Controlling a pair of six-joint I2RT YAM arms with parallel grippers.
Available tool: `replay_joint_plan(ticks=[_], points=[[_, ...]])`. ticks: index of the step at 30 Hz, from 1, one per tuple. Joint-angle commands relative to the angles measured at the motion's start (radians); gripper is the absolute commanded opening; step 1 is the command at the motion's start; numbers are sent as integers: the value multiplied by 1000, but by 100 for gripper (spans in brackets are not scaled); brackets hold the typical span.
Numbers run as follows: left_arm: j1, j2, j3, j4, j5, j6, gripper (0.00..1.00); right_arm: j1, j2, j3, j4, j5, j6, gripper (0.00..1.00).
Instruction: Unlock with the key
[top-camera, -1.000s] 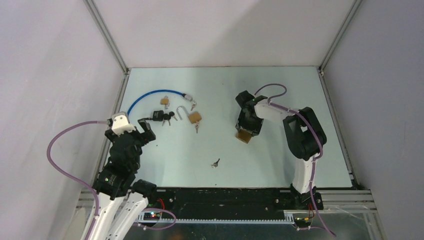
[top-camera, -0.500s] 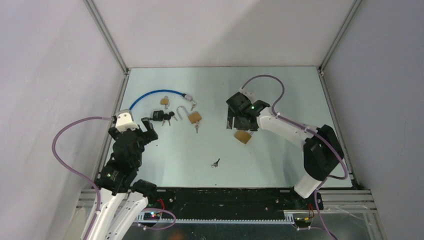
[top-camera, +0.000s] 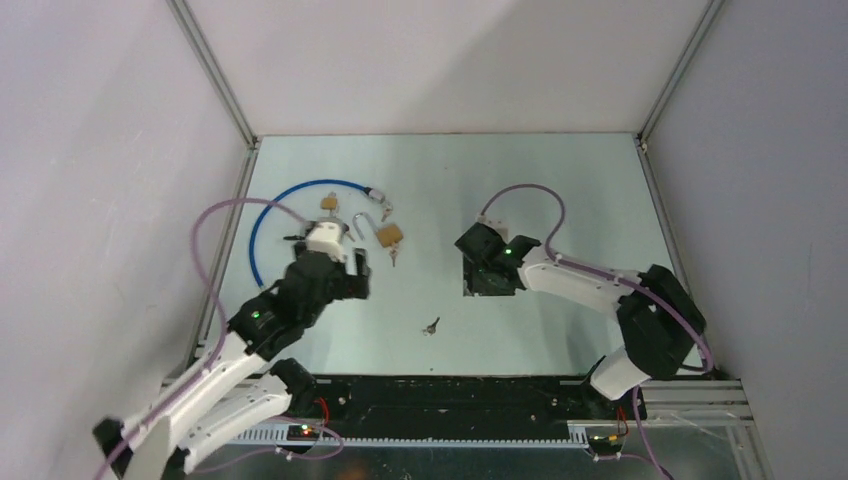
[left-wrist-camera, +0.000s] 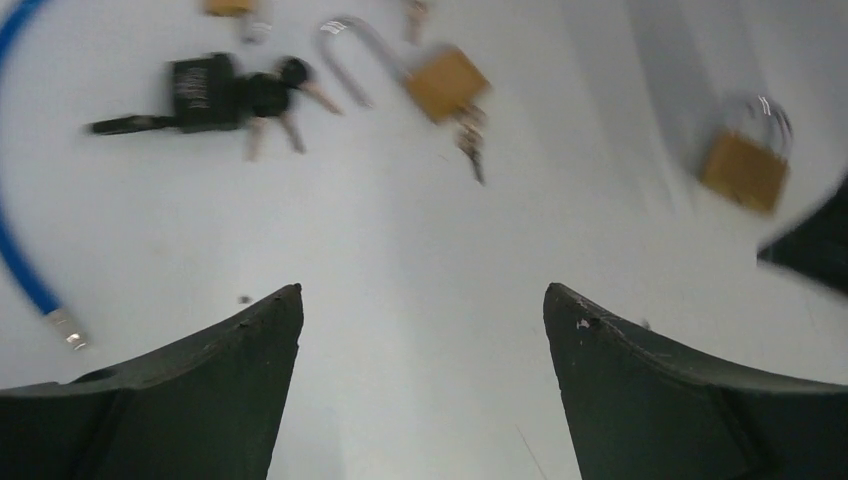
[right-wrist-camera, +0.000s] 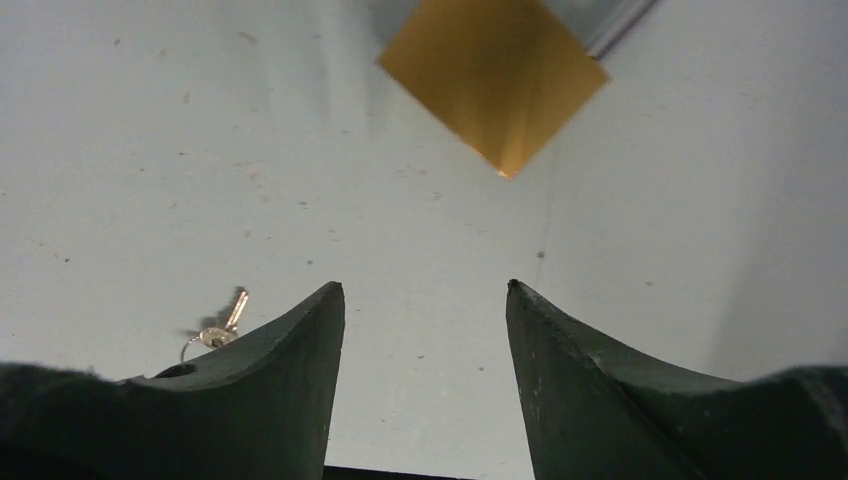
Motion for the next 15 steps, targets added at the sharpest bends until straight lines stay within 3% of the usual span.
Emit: replay_joint_plan(ticks=[1, 3, 7, 15], points=[[-270, 148, 54, 16, -99, -42, 93, -74, -153, -80, 83, 2, 38, 65], [-427, 302, 88, 15, -137, -23, 91, -113, -213, -149, 113, -17, 36, 66], [-612, 550, 181, 7, -210, 77, 88, -184, -340, -249, 156, -19, 36, 68], [-713, 861, 338, -6, -85, 199, 74, -346, -660, -420, 196, -32, 52, 69]])
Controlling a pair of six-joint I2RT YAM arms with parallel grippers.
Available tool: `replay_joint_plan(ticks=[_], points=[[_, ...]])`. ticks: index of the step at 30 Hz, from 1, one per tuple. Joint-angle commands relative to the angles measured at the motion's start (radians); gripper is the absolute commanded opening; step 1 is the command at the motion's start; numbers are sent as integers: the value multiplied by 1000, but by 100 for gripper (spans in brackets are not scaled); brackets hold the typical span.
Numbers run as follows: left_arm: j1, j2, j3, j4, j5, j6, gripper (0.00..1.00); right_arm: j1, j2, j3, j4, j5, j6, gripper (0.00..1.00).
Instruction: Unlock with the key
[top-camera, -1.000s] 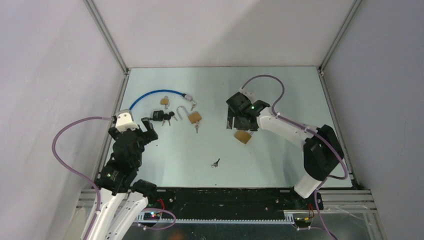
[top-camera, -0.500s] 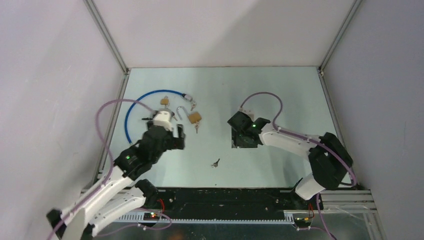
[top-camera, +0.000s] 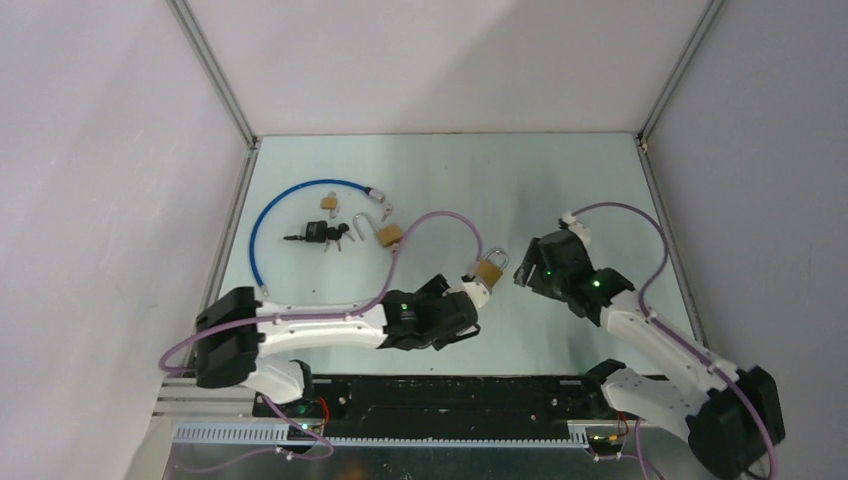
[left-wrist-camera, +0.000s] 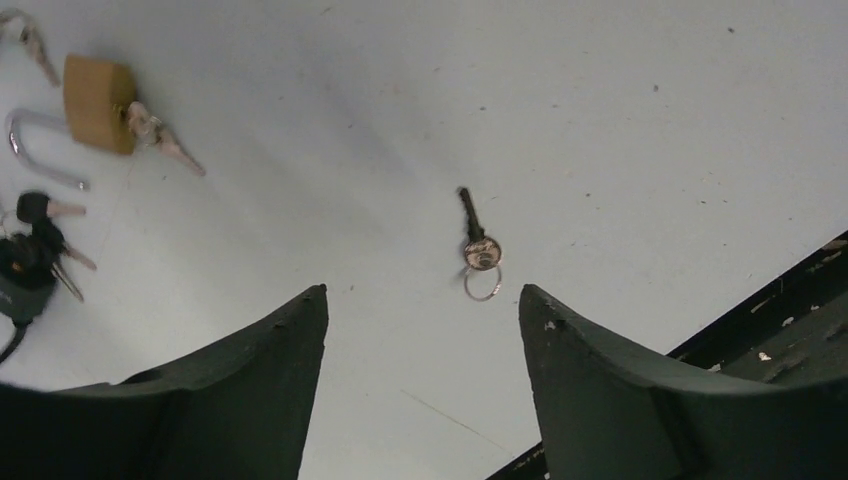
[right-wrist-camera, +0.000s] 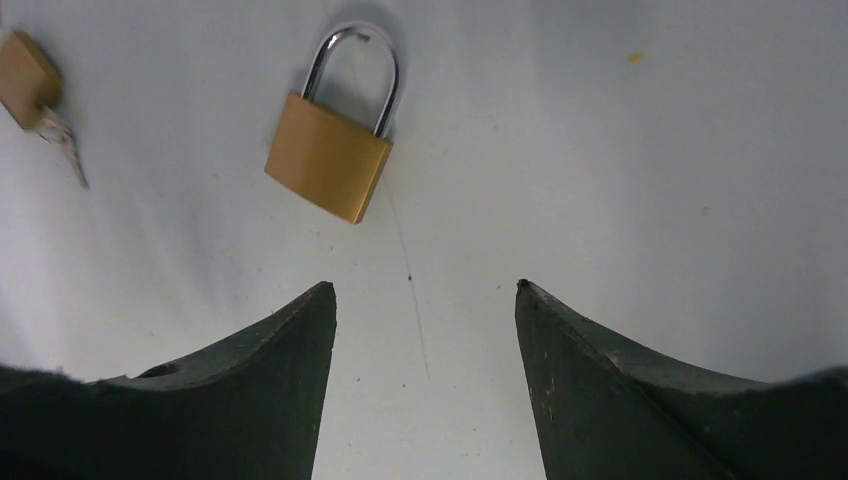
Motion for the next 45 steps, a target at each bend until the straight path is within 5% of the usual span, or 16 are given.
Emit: replay_joint_plan(ticks=[1, 10, 25, 30, 34, 40, 45], points=[[-19, 77, 75, -8, 70, 88, 71, -89, -152, -62, 53, -5, 16, 69], [-9, 250, 138, -62, 217, 168, 56, -219, -322, -135, 55, -64, 4, 69], [87, 335, 139, -104, 326, 204, 43, -279, -339, -155, 54, -123, -9, 69], [101, 342, 136, -111, 362, 204, 30, -300, -337, -163, 68, -150, -5, 69], [115, 337, 139, -113, 372, 204, 2, -306, -335, -163, 81, -174, -8, 69], [130, 249, 132, -113, 352, 204, 0, -300, -402, -192, 178, -270, -39, 70], [159, 100, 136, -110, 352, 186, 0, -294, -459, -233, 322, -345, -53, 85]])
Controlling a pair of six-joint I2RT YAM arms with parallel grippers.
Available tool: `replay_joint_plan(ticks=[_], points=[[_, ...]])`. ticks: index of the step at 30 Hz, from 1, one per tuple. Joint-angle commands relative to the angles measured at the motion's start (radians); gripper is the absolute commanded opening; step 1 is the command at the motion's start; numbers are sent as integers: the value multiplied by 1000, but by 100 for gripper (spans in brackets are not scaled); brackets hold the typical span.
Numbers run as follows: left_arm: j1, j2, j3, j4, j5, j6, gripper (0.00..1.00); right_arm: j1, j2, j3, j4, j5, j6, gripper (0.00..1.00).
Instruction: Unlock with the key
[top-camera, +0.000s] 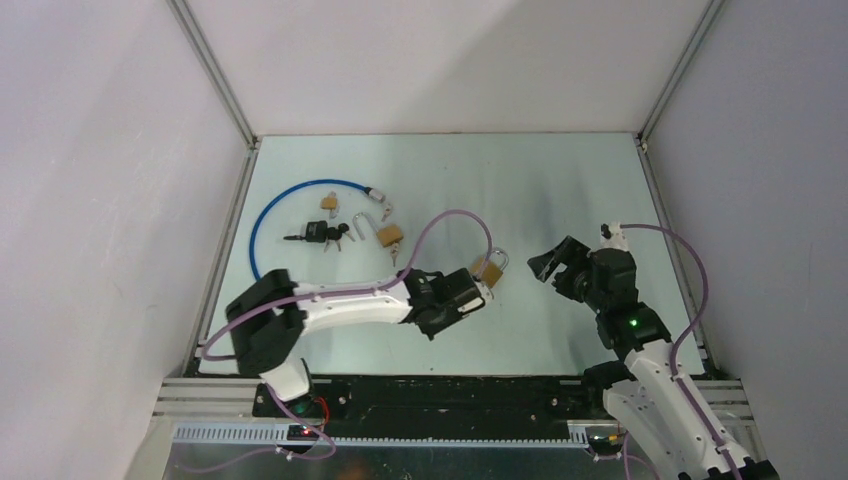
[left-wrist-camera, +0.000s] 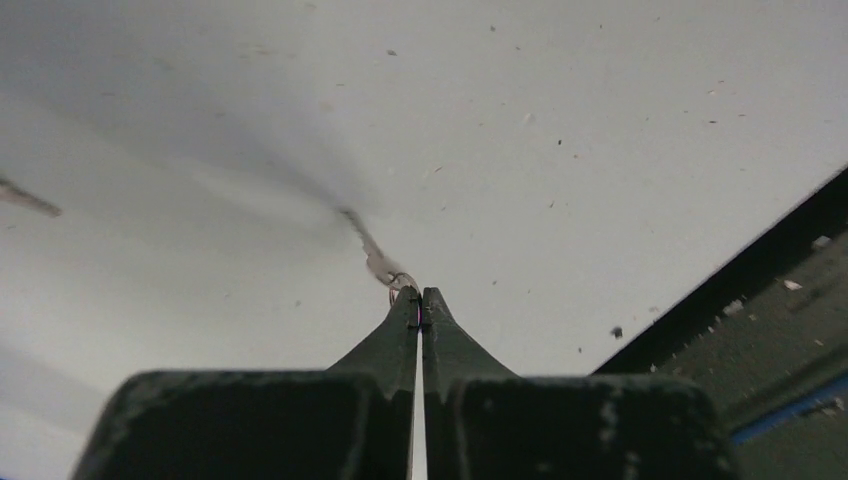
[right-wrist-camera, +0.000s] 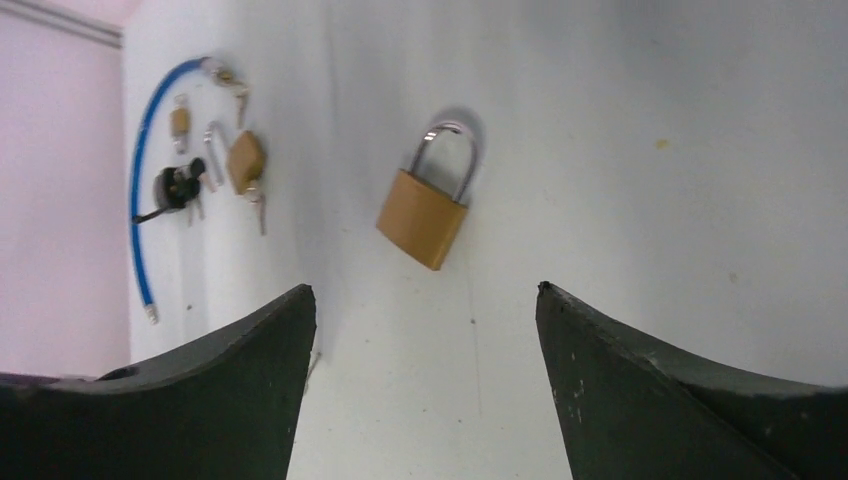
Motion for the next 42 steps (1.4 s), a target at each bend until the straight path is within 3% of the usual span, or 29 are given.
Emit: replay_joint_plan(ticks=[1, 4, 10, 13, 18, 22, 26, 29, 42], points=[[34, -171, 23, 5, 5, -3, 0, 7, -48, -28, 189, -112, -26, 88], [55, -259, 25, 12, 16, -10, 0, 8, -43, -55, 323, -176, -7, 94], [113, -388, 45, 29, 53, -62, 0, 25, 46, -67, 549, -338, 34, 95], [128, -424, 76, 31, 62, -120, 0, 110, 87, -77, 673, -344, -2, 95], [138, -466, 120, 30, 52, -189, 0, 301, 169, -140, 901, -286, -164, 93], [143, -503, 140, 30, 19, -250, 0, 391, 230, -226, 1203, -277, -275, 89], [143, -522, 162, 31, 5, -308, 0, 478, 286, -282, 1376, -273, -444, 87], [143, -524, 179, 30, 2, -331, 0, 531, 330, -288, 1421, -271, -566, 87], [139, -527, 232, 30, 28, -412, 0, 603, 484, -227, 1570, -268, -741, 81]])
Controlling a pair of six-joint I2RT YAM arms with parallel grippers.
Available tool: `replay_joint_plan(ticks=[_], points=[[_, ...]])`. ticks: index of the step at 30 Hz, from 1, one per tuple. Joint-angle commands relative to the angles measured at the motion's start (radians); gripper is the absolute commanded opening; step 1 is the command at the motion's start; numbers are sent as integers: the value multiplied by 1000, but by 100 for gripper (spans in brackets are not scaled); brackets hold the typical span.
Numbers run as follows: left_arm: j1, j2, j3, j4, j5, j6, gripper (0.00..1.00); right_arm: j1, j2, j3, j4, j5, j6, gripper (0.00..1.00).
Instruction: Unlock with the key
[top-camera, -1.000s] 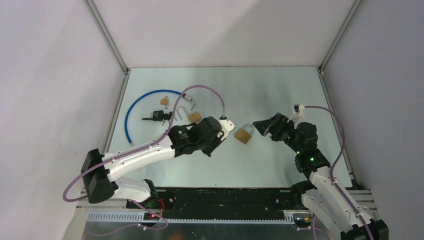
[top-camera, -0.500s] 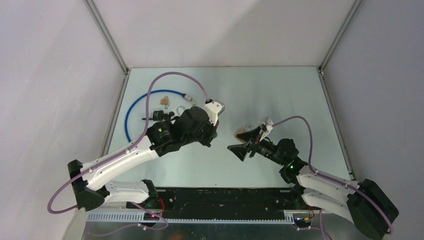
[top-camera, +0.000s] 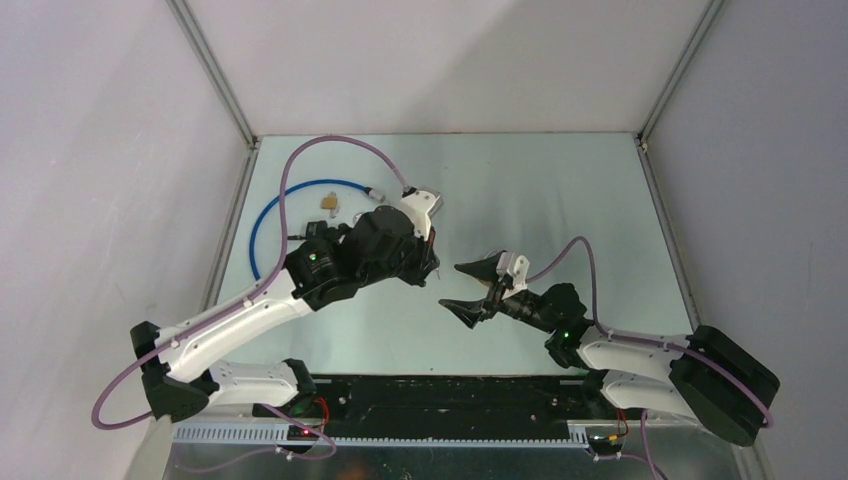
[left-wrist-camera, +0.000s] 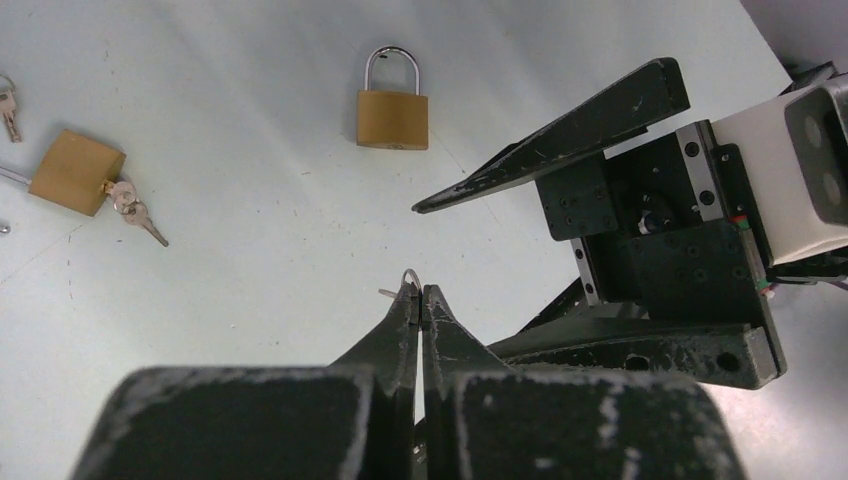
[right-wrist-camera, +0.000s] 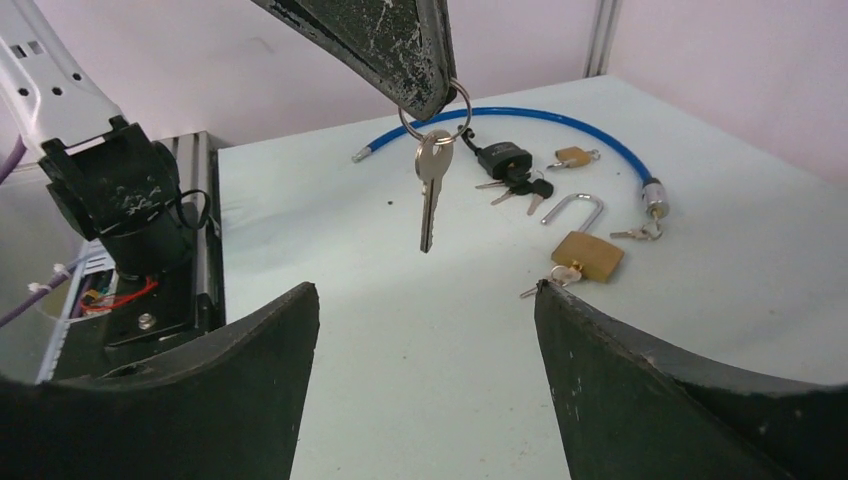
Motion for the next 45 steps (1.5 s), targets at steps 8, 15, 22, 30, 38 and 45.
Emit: replay_joint_plan(ticks=[8, 15, 22, 30, 38, 45], points=[[-4, -17, 64, 22, 11, -57, 0, 15, 108, 75, 188, 11, -86, 72], [-5, -23, 74, 27, 17, -75, 0, 26, 153, 89, 237, 7, -83, 57], [-7, -25, 74, 36, 23, -89, 0, 35, 169, 103, 264, 4, -80, 48], [-8, -33, 72, 45, 26, -96, 0, 37, 169, 104, 259, 7, -86, 36], [-7, -63, 49, 51, -7, -98, 0, 36, 152, 112, 190, -27, -97, 2], [15, -147, -25, 52, -57, -76, 20, 28, 29, 128, -59, -73, -89, 0]])
